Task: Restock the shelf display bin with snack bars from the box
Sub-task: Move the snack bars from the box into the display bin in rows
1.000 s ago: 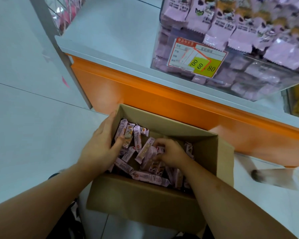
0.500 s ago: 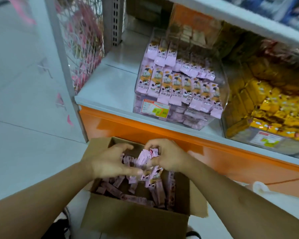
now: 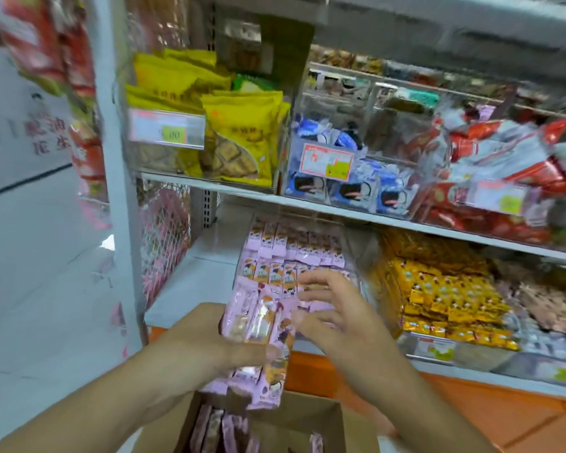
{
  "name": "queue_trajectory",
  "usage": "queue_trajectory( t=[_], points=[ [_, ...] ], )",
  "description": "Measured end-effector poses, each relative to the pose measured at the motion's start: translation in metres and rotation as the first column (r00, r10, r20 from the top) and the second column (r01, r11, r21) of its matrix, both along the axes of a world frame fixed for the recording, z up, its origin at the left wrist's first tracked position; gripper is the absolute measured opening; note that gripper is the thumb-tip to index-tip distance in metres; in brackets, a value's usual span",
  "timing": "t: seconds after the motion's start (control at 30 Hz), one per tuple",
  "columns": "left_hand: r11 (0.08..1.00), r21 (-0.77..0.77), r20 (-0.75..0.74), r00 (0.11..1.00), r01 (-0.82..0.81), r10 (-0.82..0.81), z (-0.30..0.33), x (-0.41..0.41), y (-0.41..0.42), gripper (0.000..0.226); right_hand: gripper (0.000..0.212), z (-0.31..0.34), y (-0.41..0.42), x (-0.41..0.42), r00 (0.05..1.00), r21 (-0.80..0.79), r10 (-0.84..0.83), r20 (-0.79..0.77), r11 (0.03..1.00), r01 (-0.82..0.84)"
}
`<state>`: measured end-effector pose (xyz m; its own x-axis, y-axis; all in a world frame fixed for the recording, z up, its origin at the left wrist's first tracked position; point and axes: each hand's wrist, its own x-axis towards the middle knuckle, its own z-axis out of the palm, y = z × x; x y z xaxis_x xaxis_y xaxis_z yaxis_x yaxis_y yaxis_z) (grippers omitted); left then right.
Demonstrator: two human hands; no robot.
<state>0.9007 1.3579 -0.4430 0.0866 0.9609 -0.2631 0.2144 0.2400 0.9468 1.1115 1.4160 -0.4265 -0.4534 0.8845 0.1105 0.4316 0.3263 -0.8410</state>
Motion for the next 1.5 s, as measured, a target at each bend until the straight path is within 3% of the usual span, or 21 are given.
queue_trajectory(
  t=[0.07, 0.13, 0.3, 0.47, 0.6, 0.83, 0.93, 1.1, 1.3, 1.4, 1.5],
  points=[
    [1.000, 0.011, 0.153, 0.988, -0.017, 0.015, 0.001, -0.003, -0.001, 0.025, 0.061, 0.002, -0.008, 0.009, 0.978, 0.168, 0.129, 0.163, 0.973, -0.156],
    [0.997, 0.002, 0.174, 0.981, -0.082, 0.080, -0.007, -0.006, 0.007, 0.027, 0.084, -0.001, -0.012, 0.008, 0.923, 0.217, 0.204, 0.325, 0.934, -0.283],
    [0.990, -0.040, 0.236, 0.961, -0.138, 0.144, -0.012, 0.000, 0.018, 0.029, 0.101, -0.012, -0.003, 0.000, 0.904, 0.205, 0.177, 0.388, 0.940, -0.272],
    [0.983, -0.013, 0.109, 0.977, -0.184, 0.184, -0.014, 0.003, 0.029, 0.020, 0.098, -0.019, 0.016, 0.007, 0.945, 0.119, 0.060, 0.322, 0.988, -0.103],
    [0.976, -0.022, 0.051, 0.974, -0.219, 0.220, -0.014, 0.000, 0.037, 0.016, 0.079, -0.021, 0.050, 0.004, 0.953, 0.075, -0.076, 0.293, 0.996, 0.056],
    [0.993, 0.005, 0.004, 0.993, -0.122, 0.122, -0.014, -0.009, 0.052, 0.018, 0.059, -0.013, 0.166, -0.030, 0.893, 0.107, -0.174, 0.414, 0.984, 0.142],
    [0.995, 0.024, -0.014, 0.995, -0.099, 0.099, -0.019, -0.013, 0.057, 0.017, 0.042, -0.017, 0.208, -0.043, 0.843, 0.084, -0.154, 0.516, 0.988, 0.129],
    [0.992, 0.069, -0.050, 0.993, -0.103, 0.107, -0.025, -0.021, 0.063, 0.019, 0.081, -0.027, 0.242, -0.055, 0.824, 0.020, -0.104, 0.557, 0.994, 0.112],
    [0.995, 0.042, 0.008, 0.996, -0.094, 0.094, -0.027, -0.022, 0.066, 0.025, 0.074, -0.032, 0.243, -0.057, 0.806, 0.064, -0.085, 0.585, 0.996, 0.059],
    [0.991, 0.019, 0.024, 0.991, -0.131, 0.131, -0.029, -0.020, 0.066, 0.021, 0.070, -0.037, 0.229, -0.055, 0.784, 0.184, -0.125, 0.608, 0.983, 0.013],
    [0.988, -0.002, 0.071, 0.986, -0.152, 0.152, -0.027, -0.017, 0.064, 0.029, 0.066, -0.034, 0.198, -0.049, 0.825, 0.241, -0.199, 0.528, 0.967, 0.079]
  ],
)
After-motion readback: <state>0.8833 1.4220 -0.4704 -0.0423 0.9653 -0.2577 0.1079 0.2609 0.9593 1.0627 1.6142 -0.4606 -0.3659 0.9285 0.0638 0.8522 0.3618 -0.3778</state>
